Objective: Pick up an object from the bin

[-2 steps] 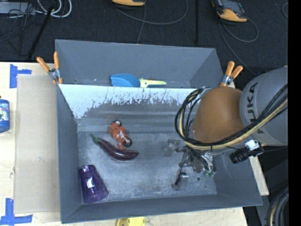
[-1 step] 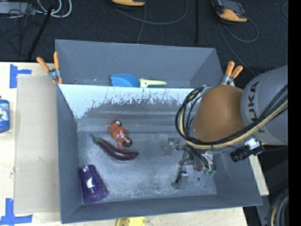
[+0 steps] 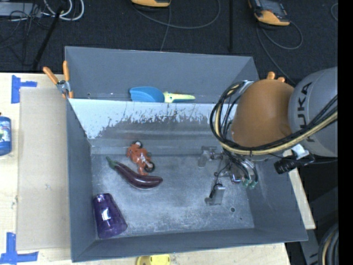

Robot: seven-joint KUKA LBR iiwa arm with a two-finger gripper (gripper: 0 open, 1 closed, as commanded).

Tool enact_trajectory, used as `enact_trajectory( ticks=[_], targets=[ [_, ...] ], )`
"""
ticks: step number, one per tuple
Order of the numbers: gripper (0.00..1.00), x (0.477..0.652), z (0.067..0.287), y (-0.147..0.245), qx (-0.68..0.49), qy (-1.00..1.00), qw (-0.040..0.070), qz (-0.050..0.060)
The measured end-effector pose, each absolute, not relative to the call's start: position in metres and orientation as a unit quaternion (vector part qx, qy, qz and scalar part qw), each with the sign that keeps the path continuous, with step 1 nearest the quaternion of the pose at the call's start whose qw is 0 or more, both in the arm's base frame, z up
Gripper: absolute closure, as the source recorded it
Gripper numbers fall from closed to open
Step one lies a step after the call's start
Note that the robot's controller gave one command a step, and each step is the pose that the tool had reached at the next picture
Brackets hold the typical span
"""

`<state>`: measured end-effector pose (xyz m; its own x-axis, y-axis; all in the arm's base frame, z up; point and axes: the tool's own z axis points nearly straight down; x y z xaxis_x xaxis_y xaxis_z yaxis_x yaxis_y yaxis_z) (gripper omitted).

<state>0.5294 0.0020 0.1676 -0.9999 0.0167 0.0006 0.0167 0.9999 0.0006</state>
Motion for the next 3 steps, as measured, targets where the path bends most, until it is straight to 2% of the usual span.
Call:
enact_trajectory(
  ticks=[1,2,3],
  targets=[
    [0.00,0.528,0.170,-0.037,-0.026,-1.000,0.000,0.000],
    [0.00,0.563,0.128,0.018,-0.012,-1.000,-0.002,0.000],
    [0.00,0.550,0.099,0.040,-0.068,-0.998,0.000,-0.002]
  ],
)
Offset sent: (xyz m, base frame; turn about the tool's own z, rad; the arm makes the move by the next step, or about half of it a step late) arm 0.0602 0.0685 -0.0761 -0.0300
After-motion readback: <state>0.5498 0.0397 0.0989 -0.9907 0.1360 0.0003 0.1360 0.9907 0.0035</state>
